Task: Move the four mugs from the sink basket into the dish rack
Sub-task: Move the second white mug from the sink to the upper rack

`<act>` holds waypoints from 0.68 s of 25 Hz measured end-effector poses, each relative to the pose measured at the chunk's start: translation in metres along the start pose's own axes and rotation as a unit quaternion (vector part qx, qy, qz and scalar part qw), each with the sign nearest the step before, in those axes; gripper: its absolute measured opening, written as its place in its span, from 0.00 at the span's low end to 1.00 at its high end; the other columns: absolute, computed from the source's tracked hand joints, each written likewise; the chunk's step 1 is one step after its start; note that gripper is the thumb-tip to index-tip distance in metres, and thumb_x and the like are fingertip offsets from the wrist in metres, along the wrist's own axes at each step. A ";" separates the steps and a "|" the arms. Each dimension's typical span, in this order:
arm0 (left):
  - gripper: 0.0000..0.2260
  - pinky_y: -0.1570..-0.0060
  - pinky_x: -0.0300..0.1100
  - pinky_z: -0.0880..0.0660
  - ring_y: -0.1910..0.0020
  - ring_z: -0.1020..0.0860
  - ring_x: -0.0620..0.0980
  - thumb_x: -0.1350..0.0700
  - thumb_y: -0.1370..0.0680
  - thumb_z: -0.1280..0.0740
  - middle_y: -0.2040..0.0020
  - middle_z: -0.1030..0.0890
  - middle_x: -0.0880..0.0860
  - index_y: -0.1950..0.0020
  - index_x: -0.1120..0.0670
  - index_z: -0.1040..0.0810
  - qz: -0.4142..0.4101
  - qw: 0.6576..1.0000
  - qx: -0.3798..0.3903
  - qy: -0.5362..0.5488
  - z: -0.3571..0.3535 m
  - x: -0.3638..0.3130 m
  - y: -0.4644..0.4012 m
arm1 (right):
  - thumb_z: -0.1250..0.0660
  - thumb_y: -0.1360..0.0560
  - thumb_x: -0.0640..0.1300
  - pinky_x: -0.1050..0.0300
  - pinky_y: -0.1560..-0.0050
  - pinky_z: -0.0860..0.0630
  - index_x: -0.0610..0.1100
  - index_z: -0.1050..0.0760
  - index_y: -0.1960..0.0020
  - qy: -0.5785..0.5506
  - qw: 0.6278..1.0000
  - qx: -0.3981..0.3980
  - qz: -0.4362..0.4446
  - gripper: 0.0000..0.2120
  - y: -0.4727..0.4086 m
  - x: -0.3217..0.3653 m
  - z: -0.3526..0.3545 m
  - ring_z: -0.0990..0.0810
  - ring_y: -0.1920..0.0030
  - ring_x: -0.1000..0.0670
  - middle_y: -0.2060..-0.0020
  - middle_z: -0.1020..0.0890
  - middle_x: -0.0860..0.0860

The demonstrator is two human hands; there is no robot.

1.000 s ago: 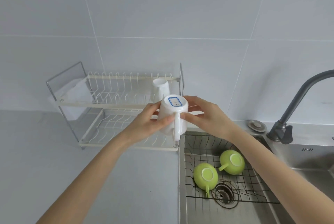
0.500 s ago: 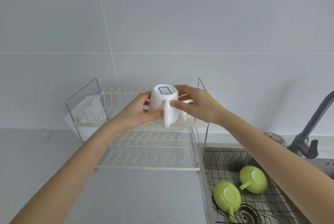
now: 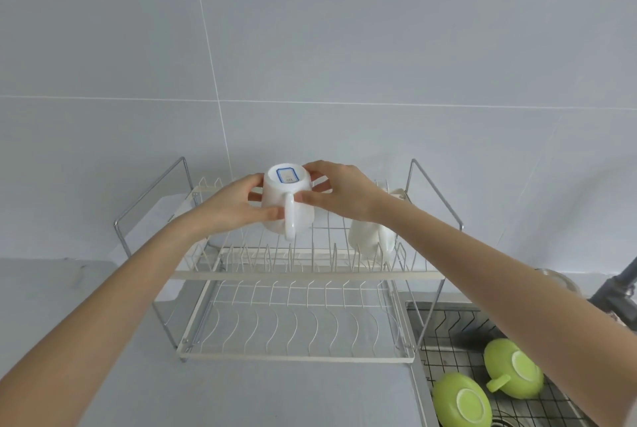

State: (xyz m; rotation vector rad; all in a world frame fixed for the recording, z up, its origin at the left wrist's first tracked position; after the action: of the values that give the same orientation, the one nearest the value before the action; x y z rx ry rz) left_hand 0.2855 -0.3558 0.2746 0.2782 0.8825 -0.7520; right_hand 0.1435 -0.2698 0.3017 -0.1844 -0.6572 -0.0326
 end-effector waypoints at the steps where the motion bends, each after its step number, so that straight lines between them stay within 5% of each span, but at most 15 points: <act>1: 0.25 0.52 0.36 0.30 0.46 0.26 0.47 0.53 0.31 0.28 0.45 0.25 0.46 0.36 0.51 0.31 0.004 1.000 0.001 -0.003 -0.001 0.007 -0.006 | 0.33 0.26 0.46 0.60 0.43 0.29 0.42 0.32 0.34 -0.001 1.000 0.005 -0.006 0.23 -0.007 -0.004 -0.006 0.21 0.43 0.48 0.39 0.22 0.47; 17: 0.31 0.48 0.42 0.30 0.46 0.25 0.50 0.55 0.32 0.27 0.41 0.29 0.49 0.33 0.53 0.38 0.092 0.993 0.045 -0.062 -0.014 0.053 -0.028 | 0.32 0.27 0.46 0.53 0.37 0.27 0.42 0.33 0.34 0.002 0.996 0.064 -0.056 0.24 -0.037 -0.033 -0.055 0.21 0.43 0.46 0.39 0.23 0.45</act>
State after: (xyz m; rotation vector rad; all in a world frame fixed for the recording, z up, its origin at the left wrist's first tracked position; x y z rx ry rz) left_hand 0.2791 -0.3946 0.2268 0.3837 0.6967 -0.6321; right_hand 0.1474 -0.3169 0.2443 -0.0249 -0.6624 -0.0978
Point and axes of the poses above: each hand's wrist, its own y-axis away from the middle knuckle, its own z-axis out of the back of the hand, x = y × z, the point moved 3 cm from there along -y, towards the middle knuckle
